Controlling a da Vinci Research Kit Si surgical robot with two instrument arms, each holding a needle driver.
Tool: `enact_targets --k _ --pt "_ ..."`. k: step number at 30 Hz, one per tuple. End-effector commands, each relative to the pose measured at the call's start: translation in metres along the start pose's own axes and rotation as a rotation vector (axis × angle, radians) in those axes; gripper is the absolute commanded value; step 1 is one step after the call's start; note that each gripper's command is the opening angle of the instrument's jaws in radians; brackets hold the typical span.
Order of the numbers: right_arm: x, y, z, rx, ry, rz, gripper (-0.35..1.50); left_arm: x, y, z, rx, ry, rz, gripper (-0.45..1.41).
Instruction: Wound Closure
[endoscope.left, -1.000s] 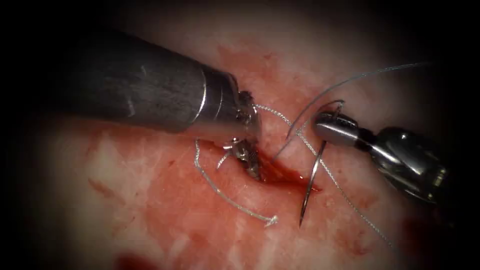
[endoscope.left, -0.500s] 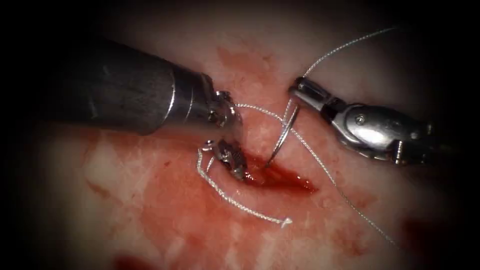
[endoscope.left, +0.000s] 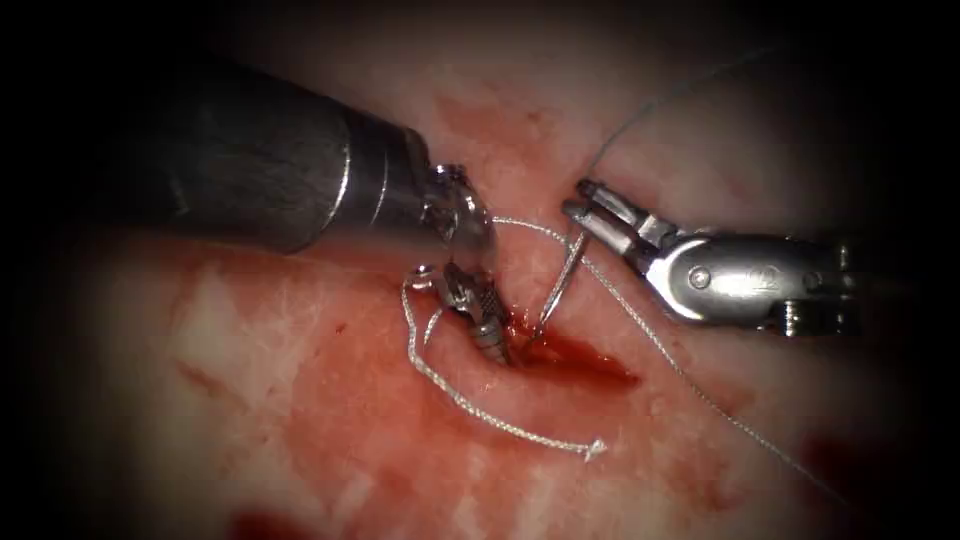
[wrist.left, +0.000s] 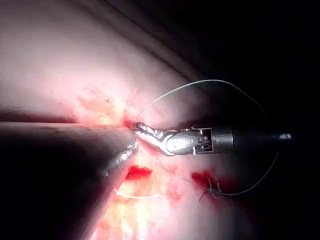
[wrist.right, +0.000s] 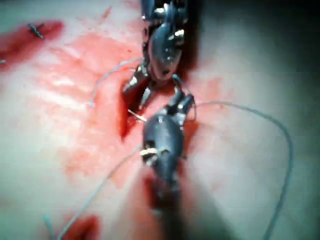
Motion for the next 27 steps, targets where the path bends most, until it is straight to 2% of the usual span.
enact_targets --k 1,6,12,16,21,27 --pt "0.0000 -0.0014 0.0004 0.030 0.008 -0.009 -0.35 0.0003 -0.0002 0.0004 -0.002 0.001 0.000 0.63" --pt "0.0003 -0.0019 0.0001 0.056 0.011 -0.027 -0.35 0.0005 0.0005 -0.0008 0.013 0.026 0.000 0.63" --pt "0.0005 -0.0023 0.0001 0.110 0.037 -0.025 -0.35 0.0021 0.0040 -0.0038 0.066 0.114 0.040 0.60" --pt "0.0010 -0.0021 0.0001 0.109 0.034 -0.020 -0.35 0.0018 0.0059 -0.0025 0.082 0.127 0.056 0.59" --pt "0.0014 -0.0019 0.0001 0.109 0.033 -0.021 -0.35 0.0002 0.0072 0.0017 0.101 0.121 0.056 0.58" --pt "0.0016 -0.0016 0.0001 0.104 0.035 -0.019 -0.35 -0.0027 0.0059 0.0051 0.111 0.092 0.076 0.58"
